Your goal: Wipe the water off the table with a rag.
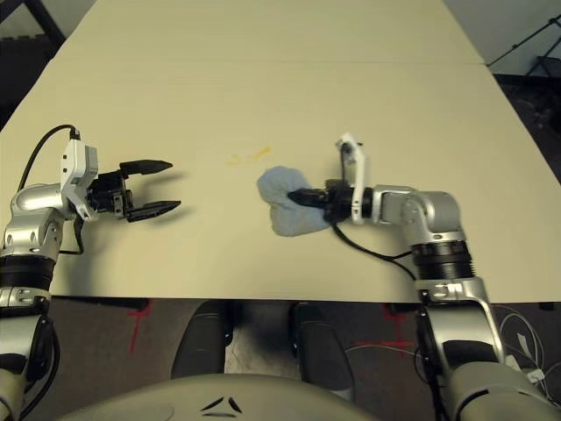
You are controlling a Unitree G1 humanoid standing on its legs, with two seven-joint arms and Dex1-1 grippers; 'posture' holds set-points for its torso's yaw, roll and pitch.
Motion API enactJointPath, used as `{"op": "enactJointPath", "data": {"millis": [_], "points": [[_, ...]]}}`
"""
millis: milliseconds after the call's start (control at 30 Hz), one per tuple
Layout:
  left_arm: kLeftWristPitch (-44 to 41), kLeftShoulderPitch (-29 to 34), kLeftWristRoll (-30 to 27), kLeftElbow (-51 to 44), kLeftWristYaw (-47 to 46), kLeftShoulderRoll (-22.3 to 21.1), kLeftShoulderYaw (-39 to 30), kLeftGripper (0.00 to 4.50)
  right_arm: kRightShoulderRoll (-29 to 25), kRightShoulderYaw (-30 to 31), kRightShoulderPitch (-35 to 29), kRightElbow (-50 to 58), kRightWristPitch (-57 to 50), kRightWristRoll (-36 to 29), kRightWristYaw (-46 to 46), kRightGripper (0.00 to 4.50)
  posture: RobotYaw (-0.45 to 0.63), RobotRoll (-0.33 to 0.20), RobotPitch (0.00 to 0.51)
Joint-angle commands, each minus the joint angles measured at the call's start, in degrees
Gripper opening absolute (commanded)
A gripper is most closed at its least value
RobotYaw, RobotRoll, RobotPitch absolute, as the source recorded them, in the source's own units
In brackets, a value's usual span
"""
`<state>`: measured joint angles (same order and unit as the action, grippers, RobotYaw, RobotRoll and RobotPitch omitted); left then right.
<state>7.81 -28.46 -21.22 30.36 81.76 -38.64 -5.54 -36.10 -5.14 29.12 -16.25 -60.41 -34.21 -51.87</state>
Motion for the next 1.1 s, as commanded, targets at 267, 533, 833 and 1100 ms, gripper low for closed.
{"op": "enactJointPath", "data": {"millis": [267,533,833,1100], "points": [[2.15,-2.12,1.37,3.66,0.99,1.09,1.31,4.50,-4.53,-7.77,5.83,-9.99,5.52,0.18,1.85,0.07,0.15,0.000,0.206],[3.10,-2.76,1.89,4.95,1.03,1.30,1.23,4.50,8.32,-12.36,15.88,-14.25,12.18,-0.52,9.69,0.07,0.16,0.000,0.200],[3.31,-2.31,2.19,4.93,-0.28,0.47,0.68,4.50,17.99,-9.90,26.29,-33.49,26.04,7.38,15.75,0.07,0.19,0.000,0.198],[3.81,-1.13,2.38,4.11,-3.60,-0.15,0.03,4.50,23.50,-5.74,29.23,-43.95,29.40,13.70,14.21,0.07,0.23,0.000,0.208]]}}
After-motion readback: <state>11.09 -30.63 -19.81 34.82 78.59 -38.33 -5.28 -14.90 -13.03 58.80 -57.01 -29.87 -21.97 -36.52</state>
